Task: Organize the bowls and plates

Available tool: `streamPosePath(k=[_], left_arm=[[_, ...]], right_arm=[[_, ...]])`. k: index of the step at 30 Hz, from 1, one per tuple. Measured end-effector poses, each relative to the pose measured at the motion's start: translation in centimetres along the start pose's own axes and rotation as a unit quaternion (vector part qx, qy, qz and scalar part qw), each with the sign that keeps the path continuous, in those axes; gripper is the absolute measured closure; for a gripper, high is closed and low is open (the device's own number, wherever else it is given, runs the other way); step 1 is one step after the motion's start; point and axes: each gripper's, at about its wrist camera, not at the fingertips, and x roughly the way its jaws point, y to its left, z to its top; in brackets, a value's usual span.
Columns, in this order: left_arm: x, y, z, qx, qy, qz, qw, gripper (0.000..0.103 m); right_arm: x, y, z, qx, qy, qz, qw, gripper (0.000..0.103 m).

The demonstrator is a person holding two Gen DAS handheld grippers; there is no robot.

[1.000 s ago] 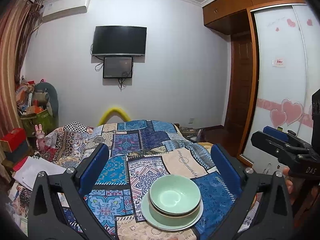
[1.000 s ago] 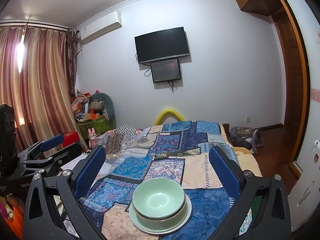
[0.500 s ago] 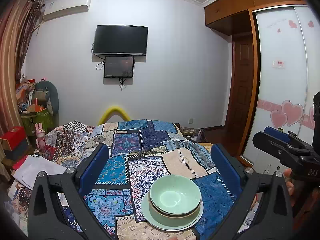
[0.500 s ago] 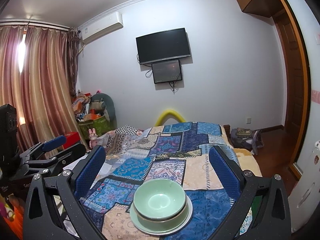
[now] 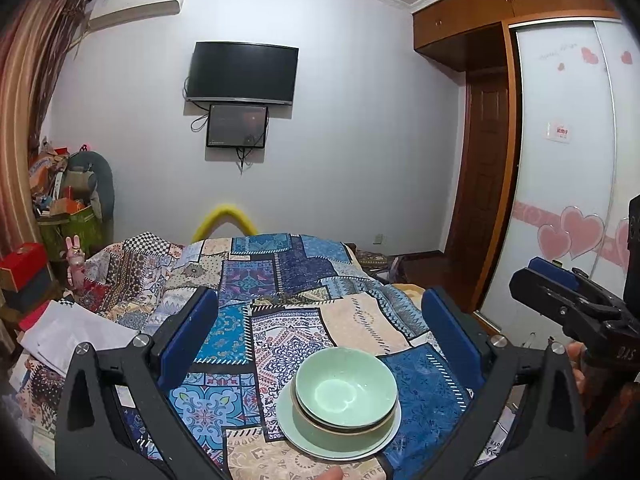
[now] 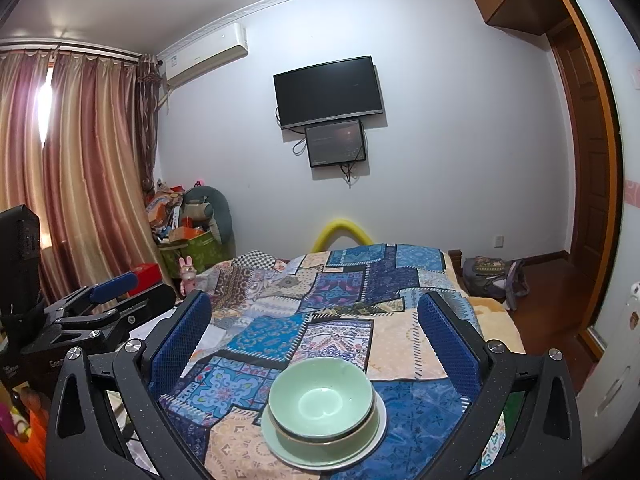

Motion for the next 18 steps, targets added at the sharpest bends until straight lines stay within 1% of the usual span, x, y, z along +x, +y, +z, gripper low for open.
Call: streamPosePath(k=[4, 7, 10, 18], left_arm=[[0.07, 0.1, -0.01, -0.003, -0.002, 0.007, 1.0, 0.0], [0.29, 0.09, 0.0, 0.0, 0.005, -0.003, 1.0, 0.0], [0.3, -0.01, -0.12, 0.002, 0.005, 0.0, 1.0, 0.0], [0.28, 0.06, -0.24, -0.002, 0.008, -0.009, 0.9999, 0.0]], right_arm=[[0.02, 0.04, 0.02, 0.0, 0.0, 0.002, 1.0, 0.0], [0.03, 0.12, 0.06, -0.001, 0.0, 0.002, 1.0, 0.0], [0.18, 0.03, 0.13, -0.001, 0.002, 0.003, 1.0, 0.0], [0.46, -0.28, 0.19, 0.003, 0.005, 0.004, 1.0, 0.0]])
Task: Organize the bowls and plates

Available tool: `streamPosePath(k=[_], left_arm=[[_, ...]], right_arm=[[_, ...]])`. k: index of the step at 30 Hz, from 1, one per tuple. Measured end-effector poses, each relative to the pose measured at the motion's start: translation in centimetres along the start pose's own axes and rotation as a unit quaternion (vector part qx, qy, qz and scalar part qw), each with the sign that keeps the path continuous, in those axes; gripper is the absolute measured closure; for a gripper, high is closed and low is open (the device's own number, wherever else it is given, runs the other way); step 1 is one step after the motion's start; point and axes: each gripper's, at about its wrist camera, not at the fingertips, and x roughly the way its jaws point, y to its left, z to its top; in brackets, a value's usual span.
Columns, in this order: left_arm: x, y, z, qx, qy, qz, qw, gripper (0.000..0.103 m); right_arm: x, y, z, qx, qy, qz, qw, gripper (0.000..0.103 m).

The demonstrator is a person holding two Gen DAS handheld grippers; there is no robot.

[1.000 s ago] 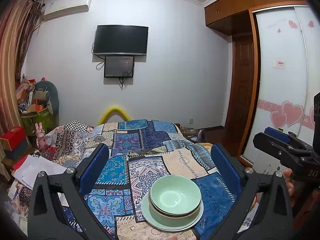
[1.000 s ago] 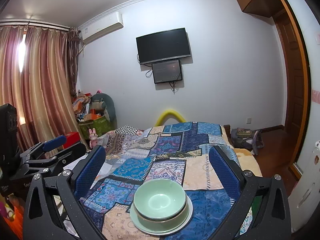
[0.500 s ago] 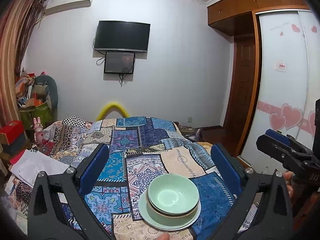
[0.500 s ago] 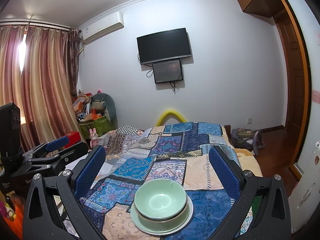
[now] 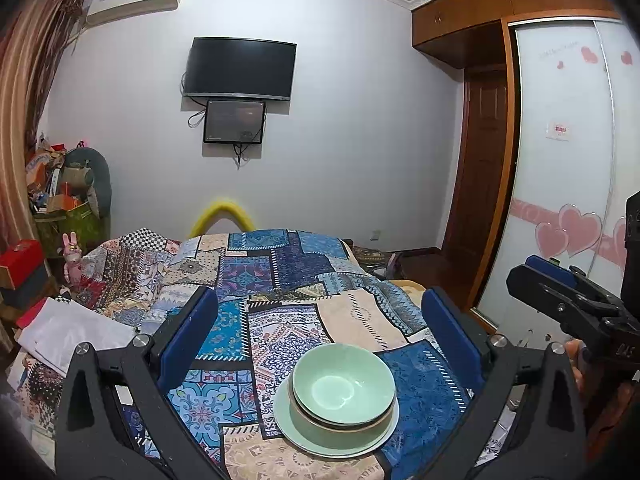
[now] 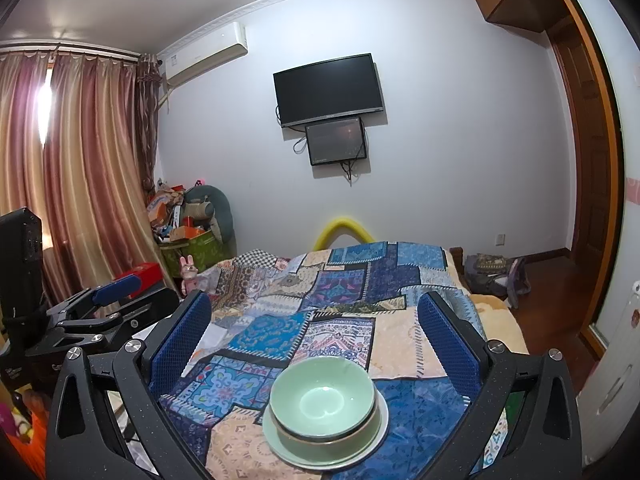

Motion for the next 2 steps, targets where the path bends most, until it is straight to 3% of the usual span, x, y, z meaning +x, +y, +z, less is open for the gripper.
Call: streamPosePath(k=[2], left_arm=[[-0.06, 0.05, -0.03, 0.0, 0.002, -0.003, 1.0, 0.0]], right_arm=[[0.01, -0.11, -0.06, 0.001, 0.001, 0.0, 1.0, 0.0]])
